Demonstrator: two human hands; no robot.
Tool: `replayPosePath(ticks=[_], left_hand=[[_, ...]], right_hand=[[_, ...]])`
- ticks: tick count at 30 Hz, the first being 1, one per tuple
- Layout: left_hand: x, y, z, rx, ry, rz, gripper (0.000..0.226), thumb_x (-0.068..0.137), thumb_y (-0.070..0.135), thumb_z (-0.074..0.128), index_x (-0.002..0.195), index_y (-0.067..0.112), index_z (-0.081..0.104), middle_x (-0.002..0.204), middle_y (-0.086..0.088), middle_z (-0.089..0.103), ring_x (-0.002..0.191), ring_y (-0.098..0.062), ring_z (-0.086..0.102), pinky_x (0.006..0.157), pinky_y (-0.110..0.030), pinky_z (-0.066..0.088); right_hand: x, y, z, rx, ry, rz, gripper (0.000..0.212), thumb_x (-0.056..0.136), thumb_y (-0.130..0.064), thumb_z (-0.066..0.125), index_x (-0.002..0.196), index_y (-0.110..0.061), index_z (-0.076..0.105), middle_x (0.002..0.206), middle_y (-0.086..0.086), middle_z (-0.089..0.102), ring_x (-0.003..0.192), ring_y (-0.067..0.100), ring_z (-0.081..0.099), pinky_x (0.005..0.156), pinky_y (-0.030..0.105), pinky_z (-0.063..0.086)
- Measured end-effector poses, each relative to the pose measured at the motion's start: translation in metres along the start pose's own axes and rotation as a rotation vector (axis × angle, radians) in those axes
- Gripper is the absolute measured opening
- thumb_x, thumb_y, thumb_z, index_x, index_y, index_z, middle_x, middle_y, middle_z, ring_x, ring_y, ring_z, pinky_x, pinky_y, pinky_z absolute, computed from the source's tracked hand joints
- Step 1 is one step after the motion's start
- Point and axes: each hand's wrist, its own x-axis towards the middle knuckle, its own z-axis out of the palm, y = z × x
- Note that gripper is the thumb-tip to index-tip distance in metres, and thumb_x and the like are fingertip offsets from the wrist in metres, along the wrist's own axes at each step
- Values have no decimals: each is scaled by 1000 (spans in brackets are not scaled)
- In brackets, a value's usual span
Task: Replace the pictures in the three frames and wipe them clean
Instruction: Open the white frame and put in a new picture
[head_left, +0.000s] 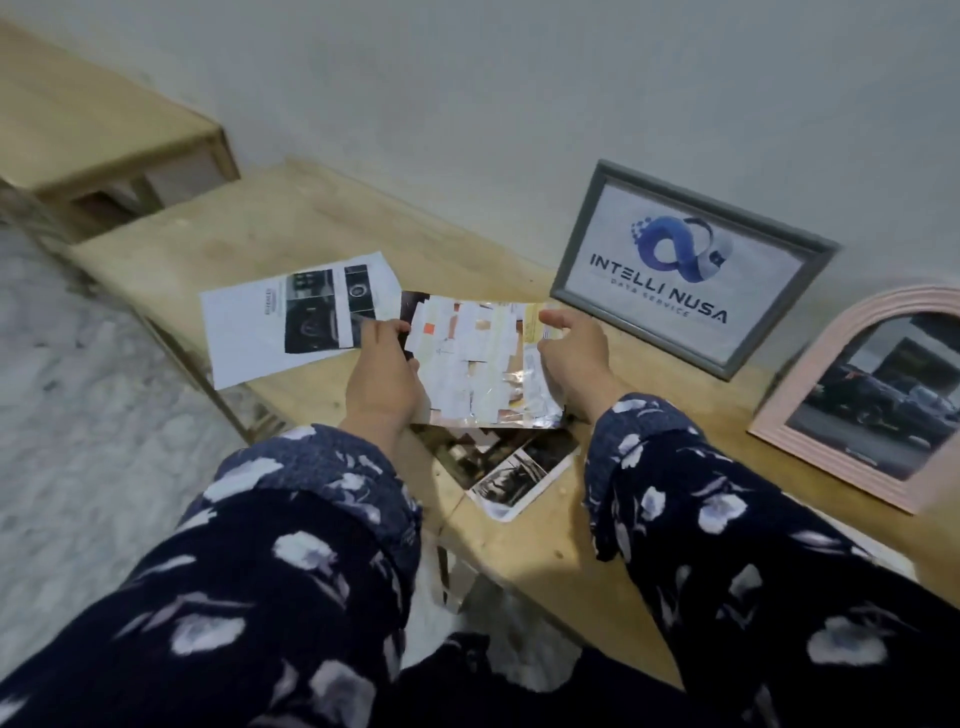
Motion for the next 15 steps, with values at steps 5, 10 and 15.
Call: replayPosePath(ticks=[5,10,15], left_hand=[[44,-64,-33,52,-39,-42,47,94,16,54,137,11,37,139,-7,30,103,-29,55,78,-39,45],[89,-126,-60,154,-151,-99,59,90,21,61,142,11,33,143,-5,25,112,-30,53,88,-44,49],[126,-163,-65,314,-199,-134,69,87,32,65,144,14,30,150,-6,22,129,-31,39,99,-46,41]], right_hand=[[25,-32,86,-158,-152,-74,56,88,5,51,141,-11,42,144,3,42,133,20,41,95,18,30],[52,-55,172,-354,-272,-148,57,85,0,54,140,-7,42,146,7,34,132,26,38,106,26,32],[74,-62,224,-476,-363,-155,73,79,-1,61,146,-11,34,154,8,21,138,32,30,112,39,33]])
